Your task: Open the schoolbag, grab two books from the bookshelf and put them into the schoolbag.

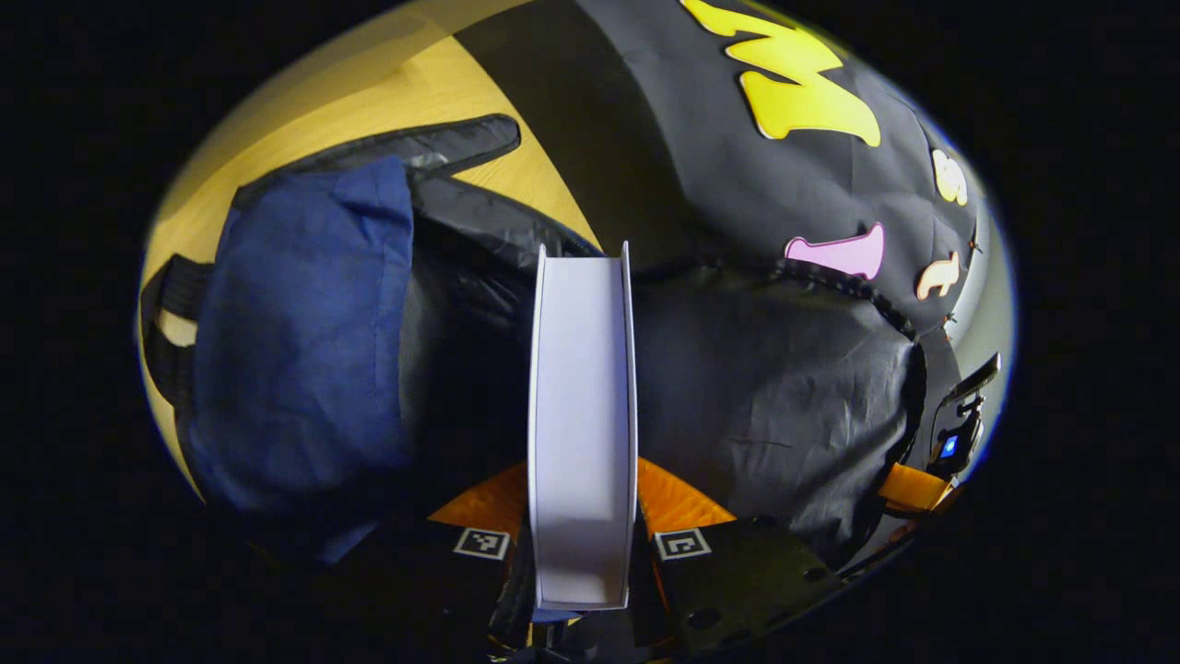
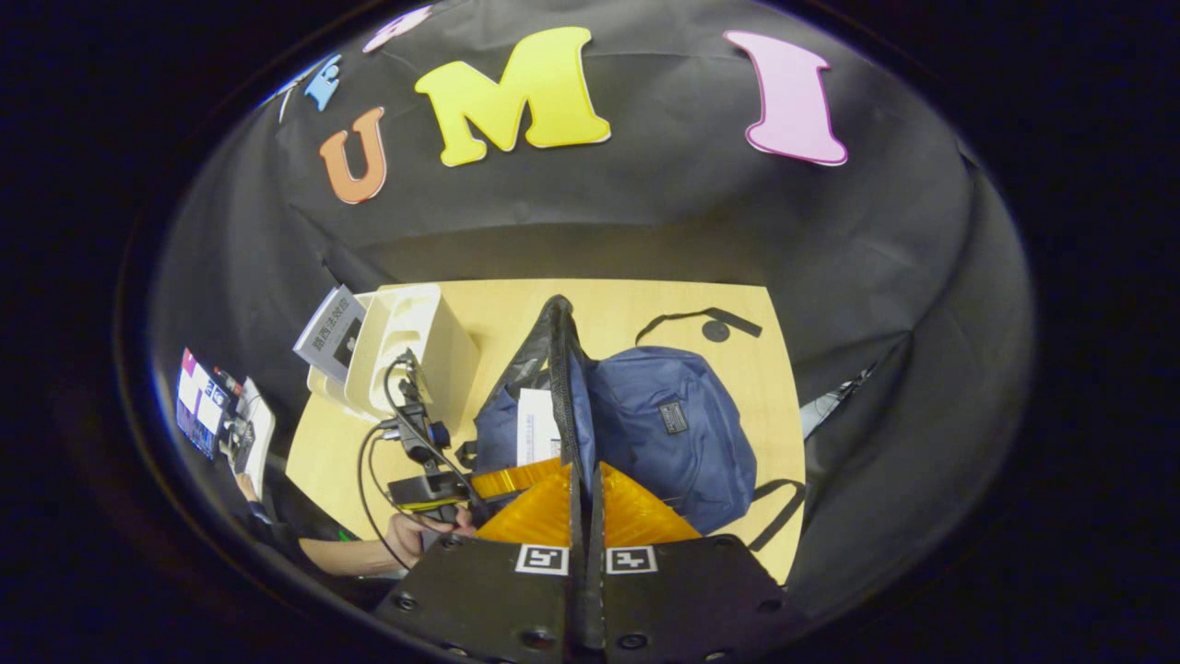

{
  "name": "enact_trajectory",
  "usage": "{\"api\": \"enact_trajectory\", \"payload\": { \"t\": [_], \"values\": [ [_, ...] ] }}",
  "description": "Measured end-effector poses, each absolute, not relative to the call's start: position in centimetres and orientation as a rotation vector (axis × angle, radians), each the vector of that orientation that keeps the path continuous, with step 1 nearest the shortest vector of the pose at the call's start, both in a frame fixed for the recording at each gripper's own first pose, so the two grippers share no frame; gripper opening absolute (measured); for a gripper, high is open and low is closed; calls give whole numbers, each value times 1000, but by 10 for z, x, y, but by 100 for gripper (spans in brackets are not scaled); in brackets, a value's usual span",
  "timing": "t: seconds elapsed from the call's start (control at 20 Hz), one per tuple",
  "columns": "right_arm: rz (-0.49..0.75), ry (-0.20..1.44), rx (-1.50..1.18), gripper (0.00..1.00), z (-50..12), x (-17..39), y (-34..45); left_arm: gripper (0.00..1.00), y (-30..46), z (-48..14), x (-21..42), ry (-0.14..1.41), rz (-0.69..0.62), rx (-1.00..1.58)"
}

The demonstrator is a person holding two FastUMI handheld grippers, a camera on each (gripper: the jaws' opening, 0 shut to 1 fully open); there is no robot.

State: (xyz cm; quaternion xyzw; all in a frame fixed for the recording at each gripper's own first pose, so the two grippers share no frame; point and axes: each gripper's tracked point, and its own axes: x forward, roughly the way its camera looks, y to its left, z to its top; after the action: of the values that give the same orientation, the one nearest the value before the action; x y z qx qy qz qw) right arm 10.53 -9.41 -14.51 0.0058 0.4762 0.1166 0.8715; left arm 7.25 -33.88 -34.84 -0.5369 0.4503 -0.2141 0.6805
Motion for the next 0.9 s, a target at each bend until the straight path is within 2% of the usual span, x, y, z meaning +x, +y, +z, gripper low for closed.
{"api": "enact_trajectory", "payload": {
  "t": [0.05,0.1,0.15,0.2,0.25,0.3,0.35,0.4,0.45,0.5,0.55,0.6,0.65,0.9],
  "values": [
    [245,1000,17,0,-146,105,-94,44,-340,-350,73,1017,-483,-1216],
    [247,1002,23,0,-147,106,-92,51,-340,-351,73,1018,-487,-1218],
    [249,1004,24,0,-148,107,-92,36,-340,-351,74,1020,-492,-1218],
    [250,1005,26,0,-149,107,-91,45,-340,-353,76,1025,-495,-1219],
    [253,1007,29,0,-150,107,-90,45,-340,-354,76,1029,-496,-1218],
    [254,1009,28,0,-151,108,-89,52,-339,-358,76,1039,-488,-1199],
    [256,1011,27,0,-153,108,-89,48,-338,-365,75,1060,-465,-1160],
    [258,1016,26,0,-155,108,-87,60,-335,-370,73,1076,-450,-1121],
    [259,1019,25,0,-157,108,-86,61,-334,-374,74,1092,-440,-1093],
    [261,1024,24,0,-159,106,-85,51,-330,-379,72,1117,-422,-1048],
    [260,1027,23,0,-161,106,-85,71,-322,-391,70,1161,-382,-975],
    [262,1033,19,0,-163,106,-84,65,-319,-396,67,1191,-363,-948],
    [263,1035,19,0,-165,106,-83,84,-313,-395,65,1205,-341,-931],
    [267,1035,-4,0,-170,107,-79,86,-256,-382,61,1184,-227,-732]
  ]
}}
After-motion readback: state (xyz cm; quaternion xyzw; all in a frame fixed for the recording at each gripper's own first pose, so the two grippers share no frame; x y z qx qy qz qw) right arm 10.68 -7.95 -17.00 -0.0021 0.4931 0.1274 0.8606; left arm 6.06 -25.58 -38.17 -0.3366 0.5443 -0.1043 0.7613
